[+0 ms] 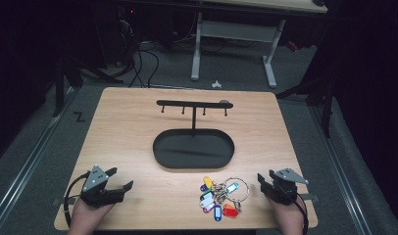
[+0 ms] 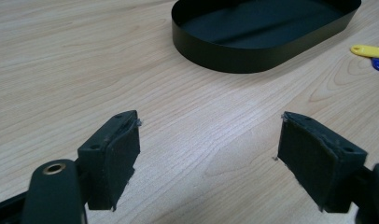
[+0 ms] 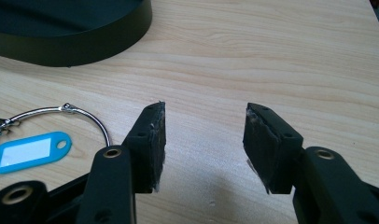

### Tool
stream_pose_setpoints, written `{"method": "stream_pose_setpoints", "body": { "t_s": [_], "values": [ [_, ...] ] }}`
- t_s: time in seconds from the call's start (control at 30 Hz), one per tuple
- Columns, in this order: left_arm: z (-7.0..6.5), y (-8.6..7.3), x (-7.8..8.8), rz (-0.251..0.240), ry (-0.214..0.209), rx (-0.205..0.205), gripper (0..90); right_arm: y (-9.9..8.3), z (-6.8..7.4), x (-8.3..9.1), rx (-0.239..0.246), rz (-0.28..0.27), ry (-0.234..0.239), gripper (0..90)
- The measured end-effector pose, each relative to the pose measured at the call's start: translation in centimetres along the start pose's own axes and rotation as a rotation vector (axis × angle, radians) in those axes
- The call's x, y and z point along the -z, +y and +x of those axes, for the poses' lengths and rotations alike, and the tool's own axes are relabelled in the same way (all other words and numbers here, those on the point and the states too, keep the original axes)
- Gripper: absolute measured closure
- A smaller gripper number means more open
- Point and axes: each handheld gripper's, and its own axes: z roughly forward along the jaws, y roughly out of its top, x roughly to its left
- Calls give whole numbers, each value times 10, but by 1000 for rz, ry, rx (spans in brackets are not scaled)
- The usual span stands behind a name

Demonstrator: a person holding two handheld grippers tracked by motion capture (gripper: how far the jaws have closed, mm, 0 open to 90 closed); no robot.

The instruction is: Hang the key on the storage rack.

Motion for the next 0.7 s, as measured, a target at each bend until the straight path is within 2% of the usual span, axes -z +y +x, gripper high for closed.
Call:
{"method": "stream_pose_setpoints", "body": {
  "t_s": [0.27, 0.53, 0.7],
  "values": [
    [-1, 1, -1, 4, 4, -8, 212, -2, 1, 1, 17, -16, 12, 497],
    [-1, 0, 1, 3, 3, -8, 210, 1, 3, 0, 25, -36, 16, 416],
    [-1, 1, 0, 5, 1, -10, 210, 1, 3, -2, 25, -23, 22, 370]
  ]
}}
